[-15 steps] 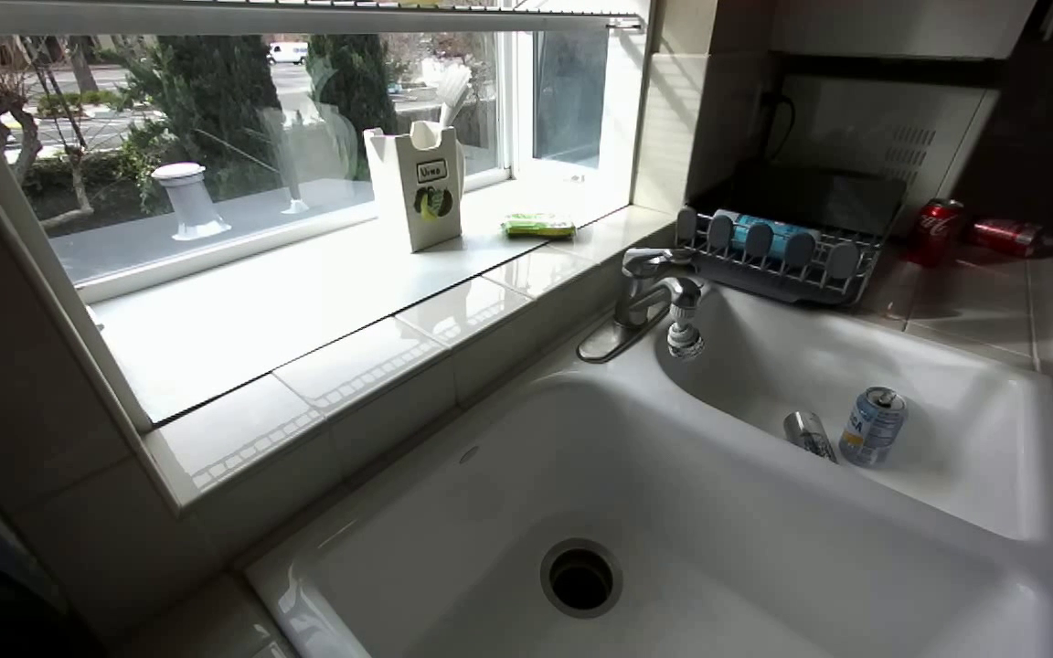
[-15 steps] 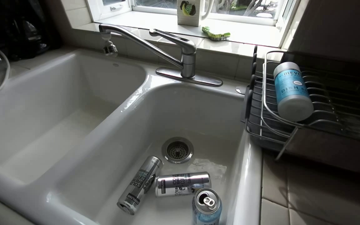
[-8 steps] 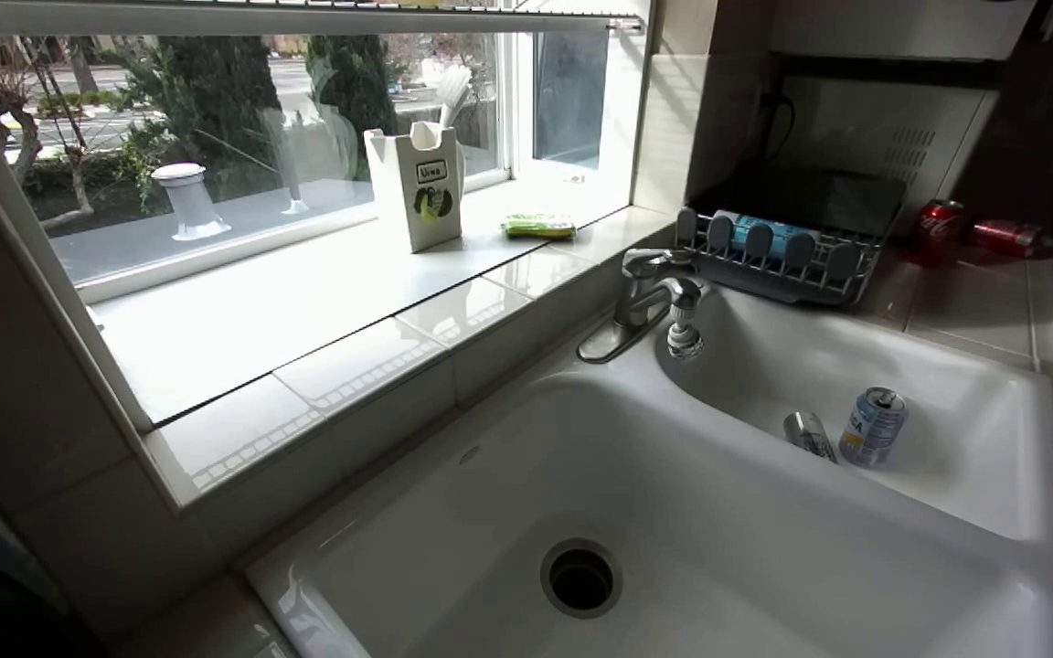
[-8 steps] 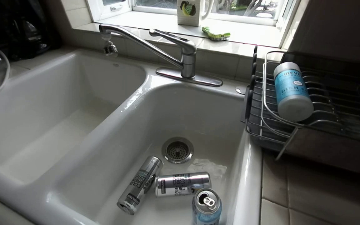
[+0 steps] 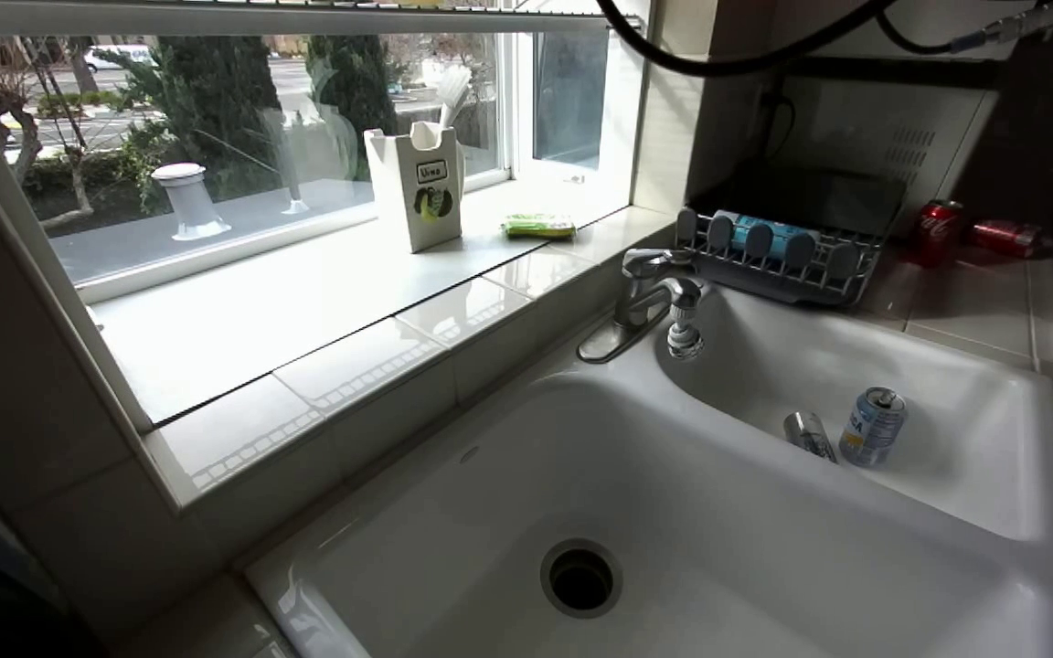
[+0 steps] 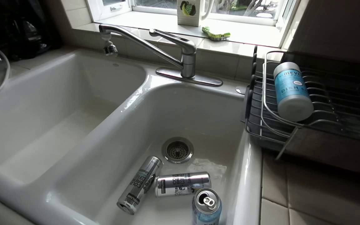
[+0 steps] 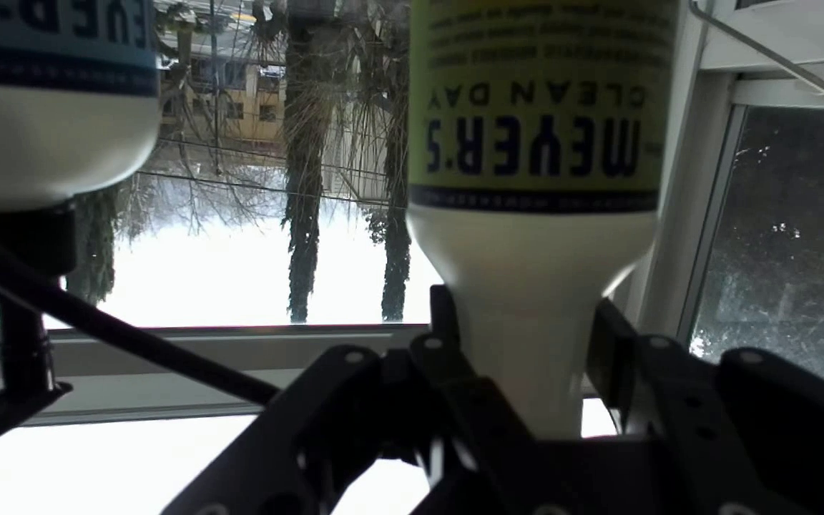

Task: Pick up the spray bottle and place it on the rack directly above the window seal

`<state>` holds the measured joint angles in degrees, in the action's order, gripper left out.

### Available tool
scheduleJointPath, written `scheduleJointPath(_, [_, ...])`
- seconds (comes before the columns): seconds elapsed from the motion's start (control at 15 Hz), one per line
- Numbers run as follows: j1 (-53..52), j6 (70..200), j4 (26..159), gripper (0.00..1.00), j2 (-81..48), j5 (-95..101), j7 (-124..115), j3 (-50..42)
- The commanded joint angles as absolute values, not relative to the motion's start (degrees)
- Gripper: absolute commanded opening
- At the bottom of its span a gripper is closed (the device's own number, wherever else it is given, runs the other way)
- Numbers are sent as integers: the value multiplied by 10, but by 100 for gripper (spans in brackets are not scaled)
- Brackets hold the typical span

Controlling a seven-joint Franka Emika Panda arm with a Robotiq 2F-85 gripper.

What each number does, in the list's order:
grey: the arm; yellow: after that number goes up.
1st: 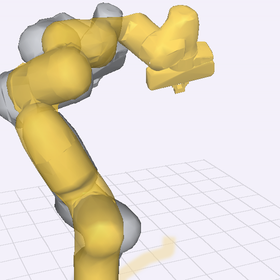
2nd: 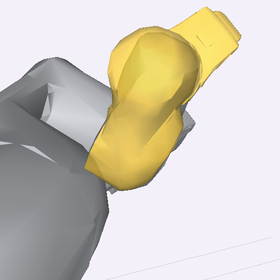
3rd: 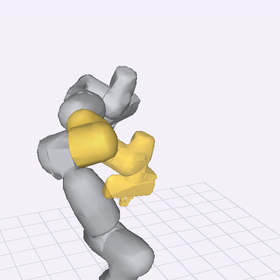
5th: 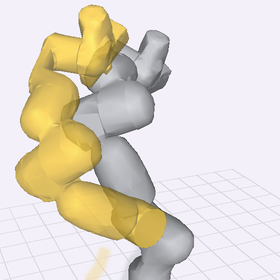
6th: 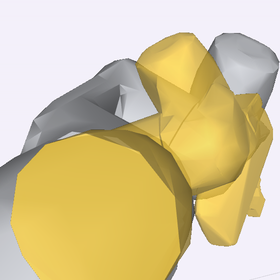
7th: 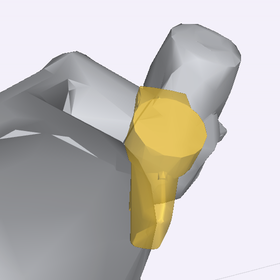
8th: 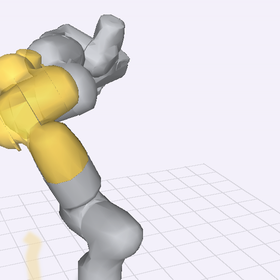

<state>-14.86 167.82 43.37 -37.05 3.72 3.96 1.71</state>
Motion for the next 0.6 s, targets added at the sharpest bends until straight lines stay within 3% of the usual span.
scheduleJointPath(0.0, [-159, 1650, 367, 19, -409, 41, 17, -1])
scheduleJointPath(0.47, [-160, 1643, 344, 19, -425, 38, 19, 0])
scheduleJointPath(0.53, [-160, 1642, 343, 44, -426, 38, 20, 2])
